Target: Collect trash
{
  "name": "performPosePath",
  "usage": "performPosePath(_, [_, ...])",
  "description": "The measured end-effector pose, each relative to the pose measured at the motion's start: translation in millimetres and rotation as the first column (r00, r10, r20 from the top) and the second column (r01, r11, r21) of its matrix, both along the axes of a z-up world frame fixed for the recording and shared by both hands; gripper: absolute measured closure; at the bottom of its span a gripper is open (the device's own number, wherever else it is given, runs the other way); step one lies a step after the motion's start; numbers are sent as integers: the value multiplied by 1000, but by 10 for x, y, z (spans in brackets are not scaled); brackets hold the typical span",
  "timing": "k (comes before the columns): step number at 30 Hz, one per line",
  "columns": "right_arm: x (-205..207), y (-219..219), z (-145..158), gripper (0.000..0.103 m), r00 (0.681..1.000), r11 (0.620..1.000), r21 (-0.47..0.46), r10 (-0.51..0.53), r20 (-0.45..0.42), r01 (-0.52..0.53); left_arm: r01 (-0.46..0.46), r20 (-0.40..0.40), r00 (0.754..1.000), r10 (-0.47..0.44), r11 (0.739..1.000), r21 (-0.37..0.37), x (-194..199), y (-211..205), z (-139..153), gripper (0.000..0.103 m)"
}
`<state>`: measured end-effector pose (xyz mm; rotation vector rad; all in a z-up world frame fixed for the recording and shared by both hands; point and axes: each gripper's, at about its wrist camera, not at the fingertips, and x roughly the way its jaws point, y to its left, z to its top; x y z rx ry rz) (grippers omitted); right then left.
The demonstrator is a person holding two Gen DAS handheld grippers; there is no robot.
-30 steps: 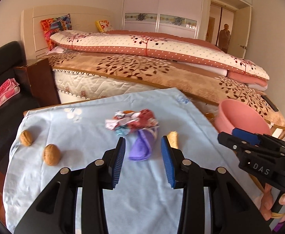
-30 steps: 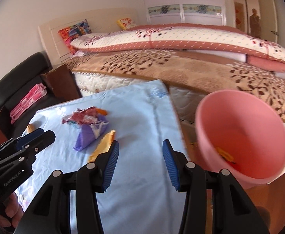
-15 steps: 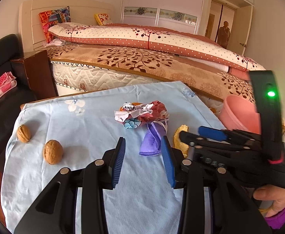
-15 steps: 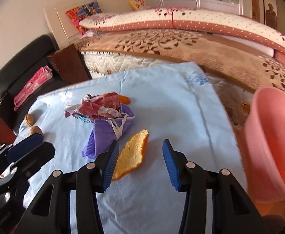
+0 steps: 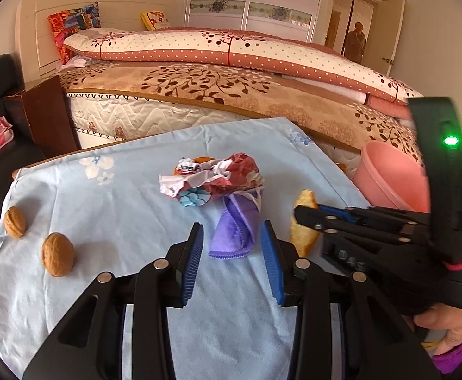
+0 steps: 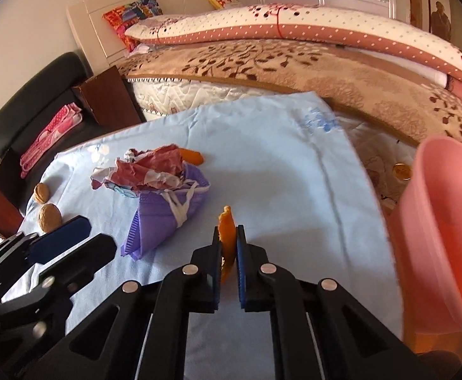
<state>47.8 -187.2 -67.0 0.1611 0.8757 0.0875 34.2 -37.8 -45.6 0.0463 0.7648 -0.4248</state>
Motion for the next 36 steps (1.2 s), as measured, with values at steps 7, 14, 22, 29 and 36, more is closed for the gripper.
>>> performPosePath(7, [-179,-208,200,96,998,999,4,-39,52,39,15,-25,1000,-14,999,46,124,-211,-82,65])
performPosePath(14, [-314,-305,279,96,996,999,4,-54,67,54,15,-37,999,-10,990,141,210,-425,-219,65])
performPosePath(22, [-453,-333,386,96,994,999,-3,-51,95,52,19,-32,999,-14,990,142,146,-441,-165,91])
performPosePath(29, [-580,-346,463,96,991,998,-14,-54,121,56,45,16,999,-47,995,84,-85,-455,61,94])
performPosePath(36, [-705,-407,539,96,987,997,-14,-70,142,72,55,67,996,-57,998,34,-303,-499,296,94])
